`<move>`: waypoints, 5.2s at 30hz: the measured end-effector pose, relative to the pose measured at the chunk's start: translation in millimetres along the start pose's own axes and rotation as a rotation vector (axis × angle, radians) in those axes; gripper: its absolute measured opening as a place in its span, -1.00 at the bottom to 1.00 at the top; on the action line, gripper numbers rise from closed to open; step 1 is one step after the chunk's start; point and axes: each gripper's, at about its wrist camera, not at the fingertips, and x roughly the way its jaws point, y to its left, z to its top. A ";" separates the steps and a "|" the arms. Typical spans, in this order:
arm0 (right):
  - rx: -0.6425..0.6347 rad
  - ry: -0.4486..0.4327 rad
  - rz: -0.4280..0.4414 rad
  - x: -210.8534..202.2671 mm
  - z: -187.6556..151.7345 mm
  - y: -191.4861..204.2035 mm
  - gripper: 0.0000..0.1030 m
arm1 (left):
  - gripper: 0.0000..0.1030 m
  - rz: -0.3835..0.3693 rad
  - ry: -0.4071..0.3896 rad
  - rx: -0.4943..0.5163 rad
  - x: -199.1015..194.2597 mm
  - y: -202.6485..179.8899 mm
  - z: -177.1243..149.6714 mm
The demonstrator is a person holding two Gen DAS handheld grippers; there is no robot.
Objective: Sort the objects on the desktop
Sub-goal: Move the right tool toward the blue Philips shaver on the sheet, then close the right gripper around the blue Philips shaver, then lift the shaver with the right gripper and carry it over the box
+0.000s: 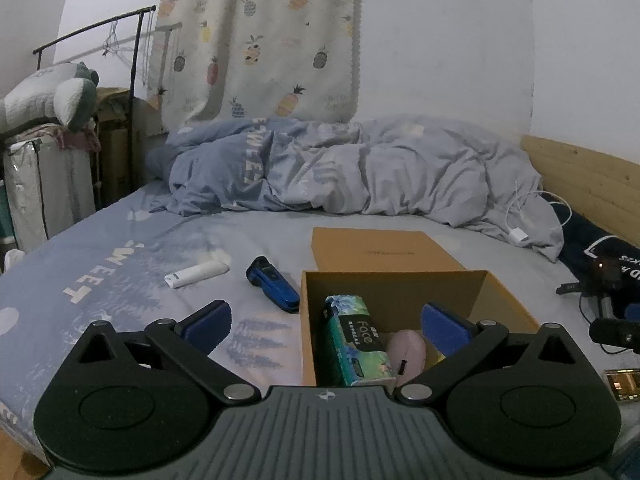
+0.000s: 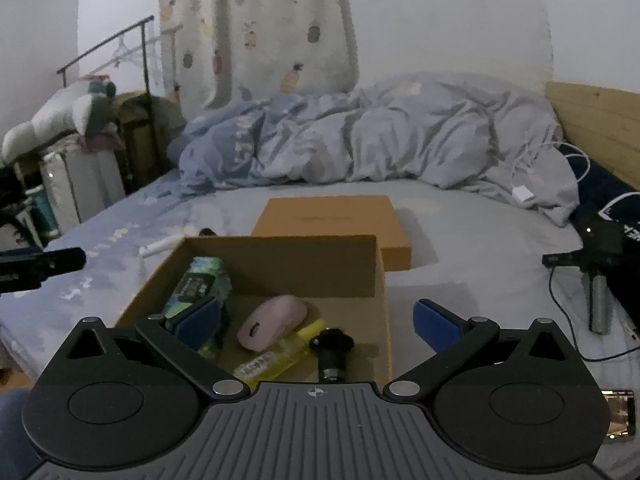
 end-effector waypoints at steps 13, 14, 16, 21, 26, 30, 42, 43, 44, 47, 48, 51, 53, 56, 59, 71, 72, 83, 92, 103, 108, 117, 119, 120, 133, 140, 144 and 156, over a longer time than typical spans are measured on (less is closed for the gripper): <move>0.015 0.012 0.009 6.6 2.5 -1.2 1.00 | 1.00 0.017 0.002 0.006 -2.6 1.5 0.7; 0.016 0.014 0.011 7.9 2.3 -0.9 1.00 | 1.00 0.019 0.002 0.005 -2.7 0.2 1.0; 0.012 0.016 0.014 9.0 2.4 0.0 1.00 | 1.00 0.025 0.002 0.002 -2.6 -2.8 1.4; 0.000 0.017 0.014 9.6 3.7 2.6 0.99 | 1.00 0.033 0.008 -0.006 -0.9 -10.0 2.1; 0.021 0.008 0.012 11.1 9.8 3.4 0.99 | 1.00 0.064 -0.005 -0.017 1.0 -8.8 2.2; 0.018 -0.005 0.029 15.9 18.1 10.5 0.99 | 1.00 0.072 0.002 -0.037 7.3 -5.6 4.7; -0.014 -0.006 0.105 45.7 62.5 47.5 1.00 | 1.00 0.154 -0.054 -0.049 21.3 16.8 21.0; -0.017 -0.008 0.111 48.2 64.9 50.7 1.00 | 1.00 0.165 -0.058 -0.042 23.8 17.3 21.8; -0.021 -0.011 0.116 51.0 68.1 54.5 1.00 | 1.00 0.170 -0.060 -0.036 26.2 17.2 22.4; -0.037 -0.023 0.119 59.8 78.3 65.4 0.99 | 1.00 0.170 -0.063 -0.041 33.5 21.8 26.8; -0.039 -0.028 0.118 63.2 81.4 69.3 0.99 | 1.00 0.172 -0.063 -0.044 35.8 23.0 27.8; -0.048 -0.026 0.128 74.3 89.2 79.2 0.99 | 1.00 0.182 -0.066 -0.041 43.5 24.6 30.3; -0.058 -0.022 0.130 83.2 94.4 85.5 1.00 | 1.00 0.191 -0.067 -0.043 46.8 28.3 31.0; -0.074 -0.015 0.134 97.0 102.1 94.7 1.00 | 1.00 0.197 -0.060 -0.049 51.8 35.6 30.2; -0.071 0.007 0.166 112.3 109.4 101.7 1.00 | 1.00 0.219 -0.045 -0.065 57.4 44.3 29.2; -0.108 0.095 0.179 180.6 129.1 129.2 1.00 | 1.00 0.268 -0.017 -0.152 78.6 85.1 28.1; -0.119 0.102 0.180 187.0 129.3 131.3 1.00 | 1.00 0.269 -0.016 -0.153 80.1 86.3 28.0; -0.239 0.189 0.237 243.7 132.6 160.5 1.00 | 1.00 0.277 0.031 -0.212 98.4 105.2 19.6; -0.338 0.283 0.275 287.2 138.9 185.9 1.00 | 1.00 0.297 0.043 -0.235 105.9 116.5 12.3; -0.406 0.415 0.341 355.5 138.7 214.2 0.99 | 1.00 0.367 0.104 -0.382 118.3 163.5 -1.9; -0.431 0.467 0.375 387.7 139.6 226.2 0.99 | 1.00 0.392 0.144 -0.413 126.7 175.8 -11.9; -0.459 0.561 0.390 442.4 136.7 236.0 0.97 | 1.00 0.489 0.214 -0.480 133.0 212.5 -20.7; -0.468 0.590 0.392 453.6 133.7 238.1 0.96 | 1.00 0.501 0.238 -0.497 133.2 219.1 -25.9; -0.473 0.608 0.391 460.0 131.4 239.3 0.95 | 1.00 0.501 0.251 -0.508 132.8 221.9 -29.1; -0.480 0.769 0.356 521.7 109.3 242.7 0.63 | 1.00 0.506 0.314 -0.564 137.5 237.2 -48.8; -0.472 0.814 0.307 542.3 100.1 241.6 0.13 | 1.00 0.509 0.306 -0.565 133.9 241.6 -49.5; -0.467 0.810 0.290 544.4 98.3 239.3 -0.07 | 1.00 0.512 0.309 -0.576 133.8 243.9 -51.1; -0.517 0.758 0.235 537.4 100.1 245.4 -0.10 | 1.00 0.504 0.295 -0.577 130.9 245.3 -48.1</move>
